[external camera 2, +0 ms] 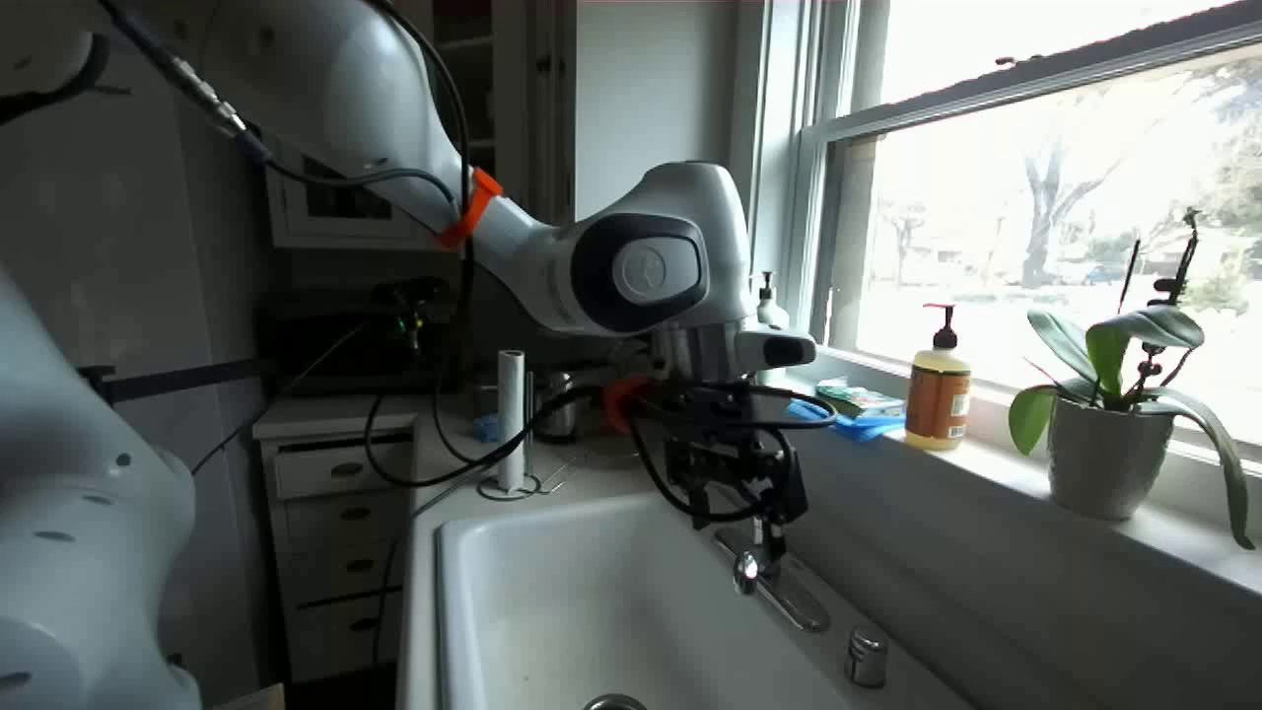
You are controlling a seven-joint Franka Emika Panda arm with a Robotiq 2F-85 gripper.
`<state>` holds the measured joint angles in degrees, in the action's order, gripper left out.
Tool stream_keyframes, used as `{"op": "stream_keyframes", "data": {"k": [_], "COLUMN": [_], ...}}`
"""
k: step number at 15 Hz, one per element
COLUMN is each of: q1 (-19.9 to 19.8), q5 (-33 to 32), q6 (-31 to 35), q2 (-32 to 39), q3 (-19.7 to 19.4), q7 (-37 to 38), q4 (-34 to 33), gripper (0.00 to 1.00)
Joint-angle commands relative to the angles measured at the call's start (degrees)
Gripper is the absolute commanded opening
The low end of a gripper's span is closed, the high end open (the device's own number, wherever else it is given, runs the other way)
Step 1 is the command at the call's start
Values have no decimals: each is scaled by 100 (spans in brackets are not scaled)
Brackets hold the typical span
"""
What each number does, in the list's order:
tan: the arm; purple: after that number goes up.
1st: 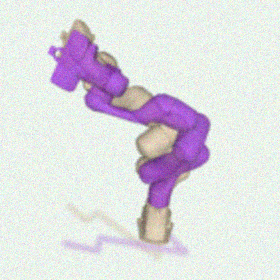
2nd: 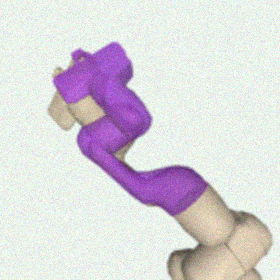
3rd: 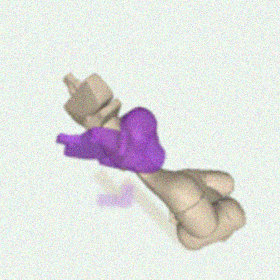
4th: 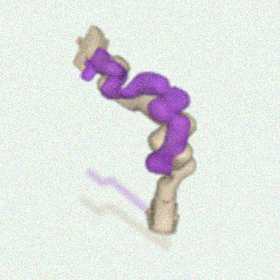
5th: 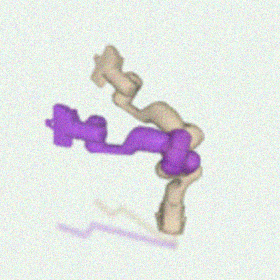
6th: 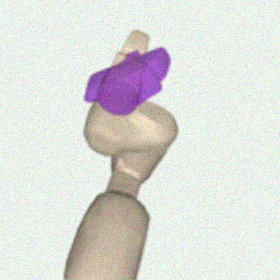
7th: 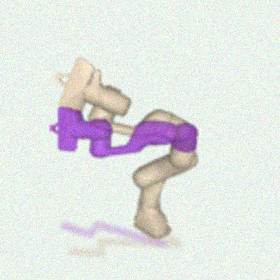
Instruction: Push the faucet to the left
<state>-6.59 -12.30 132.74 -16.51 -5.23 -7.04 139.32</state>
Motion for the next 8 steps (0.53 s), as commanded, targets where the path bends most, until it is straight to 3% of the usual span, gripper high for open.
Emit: {"op": "stream_keyframes", "data": {"k": [1,4,8], "q1": [14,14,221], "q5": [-2,-2,384], "q6": [-14,-14,-227], "q2": [-1,-1,550], "q3": [-11,-11,-121], "q7": [2,2,-775], "q4": [-8,-8,-363], "gripper": [100,100,100]}}
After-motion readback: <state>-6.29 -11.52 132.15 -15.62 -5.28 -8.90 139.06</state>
